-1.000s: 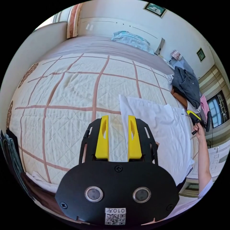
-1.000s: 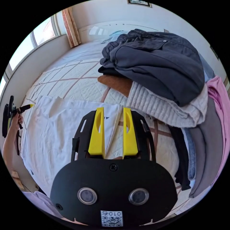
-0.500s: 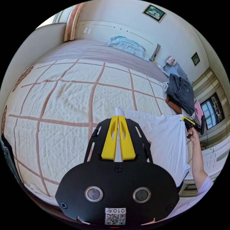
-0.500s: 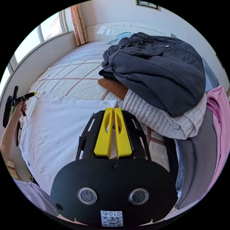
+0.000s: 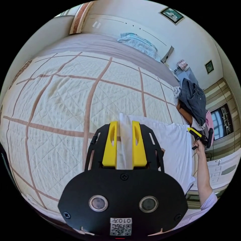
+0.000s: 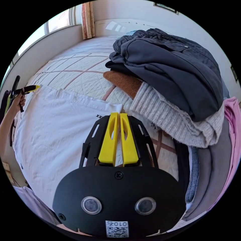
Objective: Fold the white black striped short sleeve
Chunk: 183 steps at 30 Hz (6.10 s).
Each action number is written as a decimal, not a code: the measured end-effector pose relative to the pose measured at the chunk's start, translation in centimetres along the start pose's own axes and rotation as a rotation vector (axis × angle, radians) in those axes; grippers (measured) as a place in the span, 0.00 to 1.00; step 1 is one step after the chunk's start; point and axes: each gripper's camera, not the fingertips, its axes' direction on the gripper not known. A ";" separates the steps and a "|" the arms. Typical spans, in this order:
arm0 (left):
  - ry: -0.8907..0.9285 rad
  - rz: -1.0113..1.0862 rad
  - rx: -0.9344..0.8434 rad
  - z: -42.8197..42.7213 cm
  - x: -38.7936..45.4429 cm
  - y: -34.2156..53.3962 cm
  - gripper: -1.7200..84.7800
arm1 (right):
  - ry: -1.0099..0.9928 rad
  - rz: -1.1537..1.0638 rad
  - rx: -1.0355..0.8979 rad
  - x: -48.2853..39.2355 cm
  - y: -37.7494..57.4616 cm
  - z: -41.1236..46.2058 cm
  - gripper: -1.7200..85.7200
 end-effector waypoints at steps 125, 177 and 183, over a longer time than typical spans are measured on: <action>0.486 0.727 0.192 2.5 0.7 49.5 0.03 | -0.141 0.084 0.422 -7.8 54.1 11.1 0.11; -0.350 0.610 0.095 -3.7 6.8 60.2 0.03 | -0.356 -0.246 0.097 -9.0 23.8 14.5 0.10; -0.431 0.669 0.047 -1.1 8.5 63.6 0.06 | -0.504 -0.248 0.079 -8.5 22.4 14.7 0.12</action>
